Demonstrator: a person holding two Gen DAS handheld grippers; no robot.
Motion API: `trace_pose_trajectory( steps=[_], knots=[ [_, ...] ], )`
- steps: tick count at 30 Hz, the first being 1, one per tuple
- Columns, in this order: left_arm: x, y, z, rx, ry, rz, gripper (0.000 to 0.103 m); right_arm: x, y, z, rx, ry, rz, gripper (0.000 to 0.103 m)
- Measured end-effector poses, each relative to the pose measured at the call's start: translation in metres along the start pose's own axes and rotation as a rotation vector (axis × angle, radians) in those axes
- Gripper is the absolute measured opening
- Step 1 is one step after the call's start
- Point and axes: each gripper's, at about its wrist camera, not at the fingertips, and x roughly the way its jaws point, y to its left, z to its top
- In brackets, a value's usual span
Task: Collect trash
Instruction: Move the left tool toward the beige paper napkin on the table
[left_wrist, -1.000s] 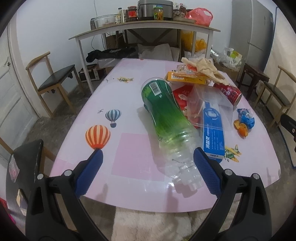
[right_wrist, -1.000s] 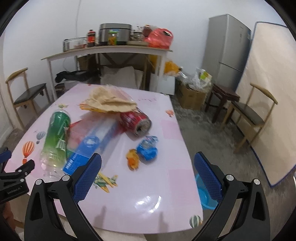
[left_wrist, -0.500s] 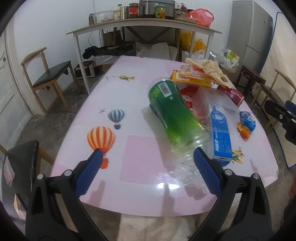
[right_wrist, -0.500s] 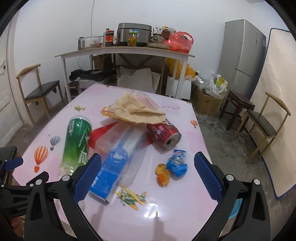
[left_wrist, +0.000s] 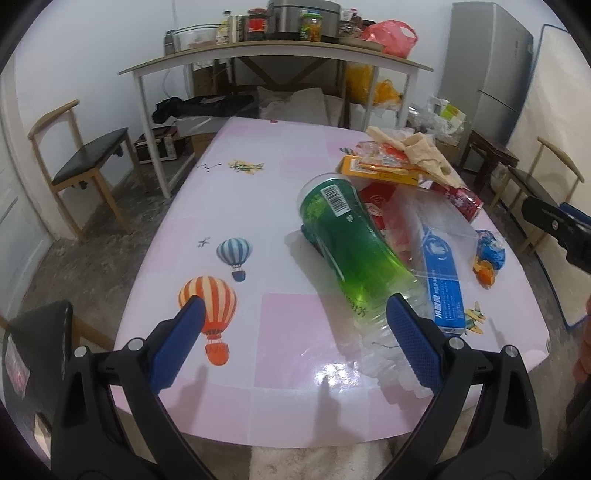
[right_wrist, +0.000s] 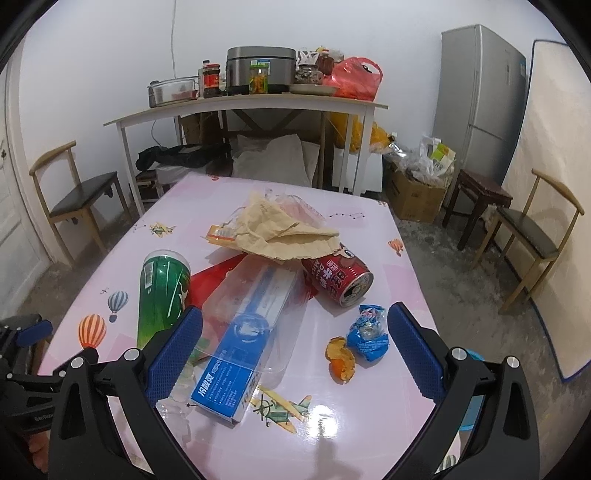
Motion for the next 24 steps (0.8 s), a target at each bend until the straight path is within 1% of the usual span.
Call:
trace_pose_trajectory(
  steps=[2,7,11,18,21,24],
  knots=[
    [0.000,0.003,0.003,-0.002,-0.007,-0.015,0.094,0.005,-0.004,0.002,0.035,0.017,0.029,0.098],
    [-0.007,0.009,0.011,-0.025,-0.063,-0.021,0.094,0.012,-0.011,0.009,0.089,0.040,0.071,0.098],
    [-0.008,0.011,0.017,-0.056,-0.067,-0.034,0.094,0.014,-0.013,0.023,0.084,0.043,0.095,0.098],
    [-0.003,0.013,0.025,-0.132,-0.054,-0.100,0.094,0.017,-0.015,0.045,0.067,0.051,0.147,0.098],
    [-0.001,0.012,0.029,-0.148,-0.059,-0.107,0.094,0.021,-0.018,0.052,0.061,0.063,0.167,0.098],
    [-0.001,0.011,0.034,-0.159,-0.086,-0.093,0.094,0.023,-0.020,0.058,0.054,0.068,0.185,0.098]
  ],
)
